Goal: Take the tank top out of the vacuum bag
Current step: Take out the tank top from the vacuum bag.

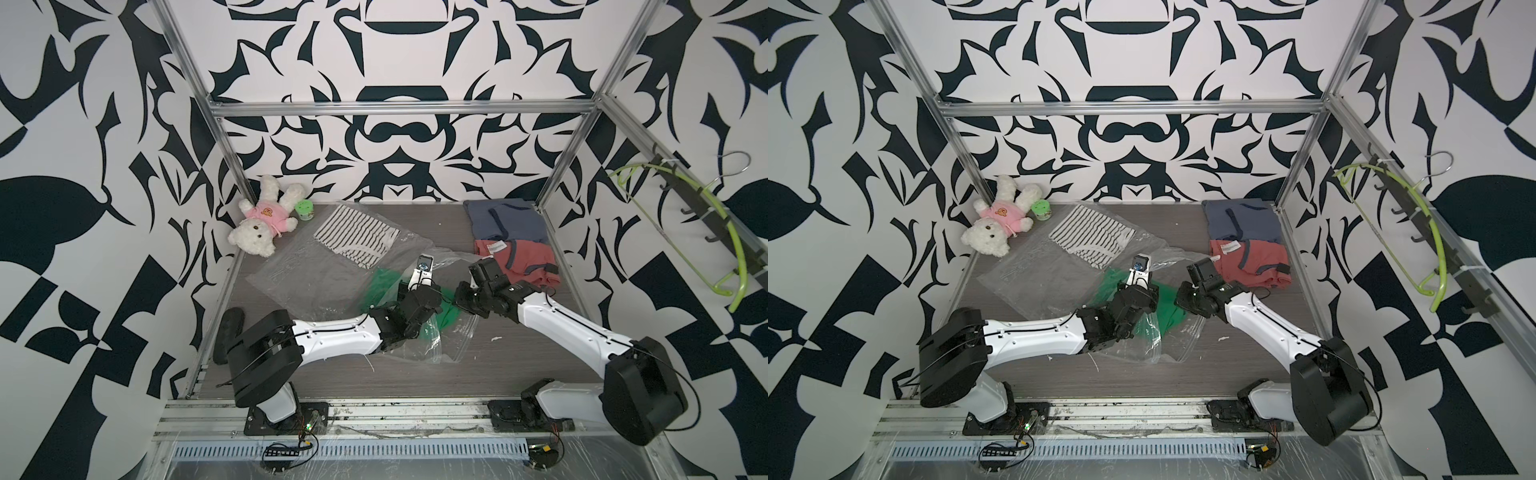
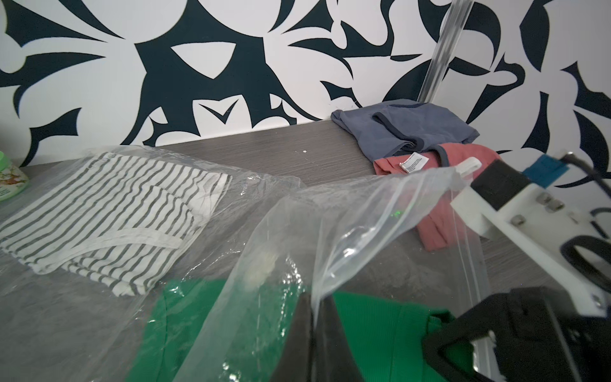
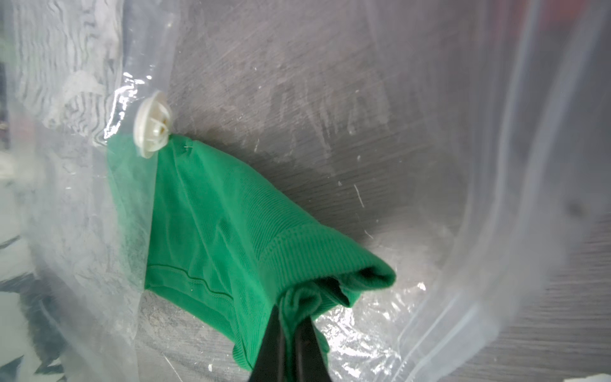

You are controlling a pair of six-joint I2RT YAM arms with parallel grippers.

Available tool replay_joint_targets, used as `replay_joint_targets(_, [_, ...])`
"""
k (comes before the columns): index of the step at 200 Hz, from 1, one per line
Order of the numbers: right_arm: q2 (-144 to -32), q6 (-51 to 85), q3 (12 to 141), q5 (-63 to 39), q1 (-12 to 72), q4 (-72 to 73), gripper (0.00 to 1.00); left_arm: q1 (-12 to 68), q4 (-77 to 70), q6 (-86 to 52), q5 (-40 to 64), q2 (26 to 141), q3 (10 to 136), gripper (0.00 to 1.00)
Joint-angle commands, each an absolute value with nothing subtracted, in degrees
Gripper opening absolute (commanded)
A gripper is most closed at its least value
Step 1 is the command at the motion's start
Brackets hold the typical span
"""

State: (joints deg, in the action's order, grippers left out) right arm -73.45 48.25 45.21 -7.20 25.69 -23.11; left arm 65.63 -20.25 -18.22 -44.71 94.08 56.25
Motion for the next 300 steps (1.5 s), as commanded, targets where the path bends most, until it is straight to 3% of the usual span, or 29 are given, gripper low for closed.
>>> replay_joint_targets(1, [-70.5, 47.0, 47.3, -5.4, 25.6, -23.9, 0.0, 65.3, -19.5, -16.9, -43.5, 96.2, 59.3, 0.0])
replay_joint_targets(51, [-67.3, 46.1, 48.3, -1.2, 23.6, -31.1, 0.0, 65.2, -18.6, -17.0, -44.3, 98.4, 61.2, 0.0])
replay_joint_targets(136, [-66.8, 45.5, 45.2, 0.5, 11.6, -40.2, 0.0, 65.0, -17.1, -17.1, -45.3, 99.0, 62.4, 0.0])
replay_joint_targets(222, [-71.6, 48.5, 40.8, 2.6, 3.3, -39.4, 0.0, 64.8, -17.4, -17.2, -46.7, 97.7, 61.5, 0.0])
replay_joint_targets(300, [-68.0, 48.3, 41.1, 10.3, -1.2, -42.2, 0.0, 64.4, -17.6, -17.6, -46.9, 97.4, 60.8, 0.0])
